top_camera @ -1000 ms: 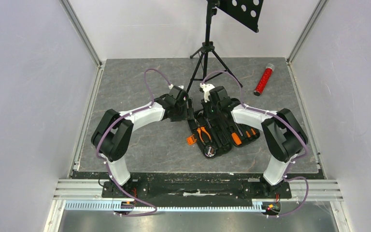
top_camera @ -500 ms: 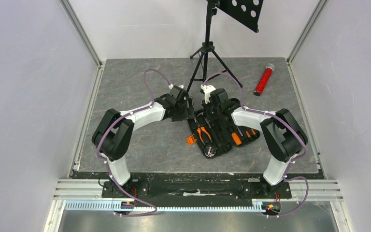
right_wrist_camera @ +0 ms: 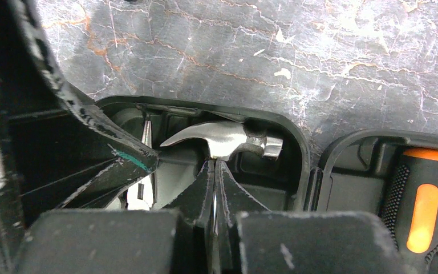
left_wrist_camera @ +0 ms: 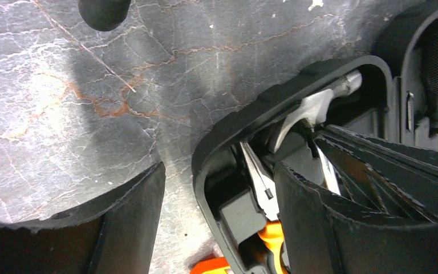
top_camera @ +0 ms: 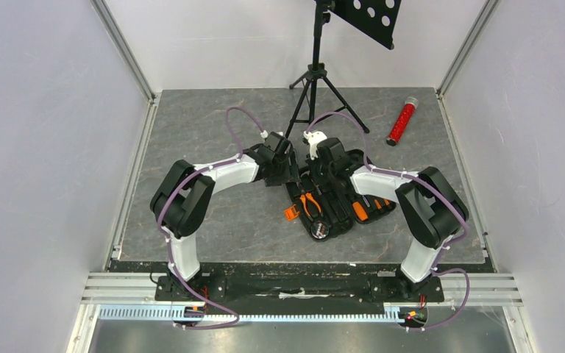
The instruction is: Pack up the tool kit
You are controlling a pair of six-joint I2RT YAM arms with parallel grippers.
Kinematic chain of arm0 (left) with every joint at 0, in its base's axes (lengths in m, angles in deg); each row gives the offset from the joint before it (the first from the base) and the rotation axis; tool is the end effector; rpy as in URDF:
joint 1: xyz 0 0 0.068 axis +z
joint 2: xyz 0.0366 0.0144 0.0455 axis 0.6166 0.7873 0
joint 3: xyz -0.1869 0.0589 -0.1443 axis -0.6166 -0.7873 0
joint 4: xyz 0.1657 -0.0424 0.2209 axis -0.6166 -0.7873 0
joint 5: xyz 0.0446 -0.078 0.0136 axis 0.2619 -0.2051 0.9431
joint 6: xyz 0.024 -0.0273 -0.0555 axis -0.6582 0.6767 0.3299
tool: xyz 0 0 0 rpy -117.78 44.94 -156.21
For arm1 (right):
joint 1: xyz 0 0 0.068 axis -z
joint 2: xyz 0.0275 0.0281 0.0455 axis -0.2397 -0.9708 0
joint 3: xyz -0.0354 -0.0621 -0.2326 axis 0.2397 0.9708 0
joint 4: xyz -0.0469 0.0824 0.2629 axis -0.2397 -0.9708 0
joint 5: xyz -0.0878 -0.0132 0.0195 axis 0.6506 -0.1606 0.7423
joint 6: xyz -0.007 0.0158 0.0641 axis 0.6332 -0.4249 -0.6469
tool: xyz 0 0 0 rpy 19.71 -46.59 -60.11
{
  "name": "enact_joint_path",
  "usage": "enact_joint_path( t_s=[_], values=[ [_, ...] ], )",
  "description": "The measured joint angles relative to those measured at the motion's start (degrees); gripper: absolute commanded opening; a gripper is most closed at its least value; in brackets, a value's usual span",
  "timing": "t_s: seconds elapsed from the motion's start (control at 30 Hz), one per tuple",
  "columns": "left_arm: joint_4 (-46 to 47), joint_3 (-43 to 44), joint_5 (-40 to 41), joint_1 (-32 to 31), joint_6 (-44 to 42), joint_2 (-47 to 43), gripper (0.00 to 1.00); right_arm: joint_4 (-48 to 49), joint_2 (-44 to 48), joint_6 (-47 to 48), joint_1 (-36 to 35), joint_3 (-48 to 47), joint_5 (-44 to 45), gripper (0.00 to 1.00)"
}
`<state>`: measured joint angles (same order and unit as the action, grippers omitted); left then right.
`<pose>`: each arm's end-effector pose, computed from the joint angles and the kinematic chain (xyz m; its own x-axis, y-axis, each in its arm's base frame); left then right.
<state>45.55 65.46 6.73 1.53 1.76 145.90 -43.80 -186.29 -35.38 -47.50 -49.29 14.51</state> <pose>0.3279 -0.2438 0.1154 -0.8860 -0.1559 -0.4366 0.0284 0.9217 -0.3869 0.3200 0.2134 0.1087 -0.6082 -0.3116 -0.7300 -0.5147 0.8550 0.0639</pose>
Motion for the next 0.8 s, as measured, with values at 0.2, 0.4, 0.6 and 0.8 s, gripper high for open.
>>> enact_joint_path(
  t_s=[0.2, 0.4, 0.6, 0.8],
  values=[
    [0.1, 0.1, 0.5, -0.2, 0.2, 0.7, 0.74, -1.1, 0.9, 0.0, 0.0, -0.1, -1.7, 0.06],
    [0.0, 0.2, 0.5, -0.2, 0.2, 0.7, 0.74, -11.2, 2.0, 0.7, 0.0, -4.6, -3.2, 0.14],
    [0.0, 0.2, 0.5, -0.3, 0.2, 0.7, 0.76, -16.0, 5.8, 1.3, 0.0, -5.7, -3.5, 0.14],
    [0.0, 0.2, 0.7, -0.3, 0.2, -0.5, 0.79, -17.7, 8.3, 1.4, 0.0, -3.2, -3.6, 0.14]
  ],
)
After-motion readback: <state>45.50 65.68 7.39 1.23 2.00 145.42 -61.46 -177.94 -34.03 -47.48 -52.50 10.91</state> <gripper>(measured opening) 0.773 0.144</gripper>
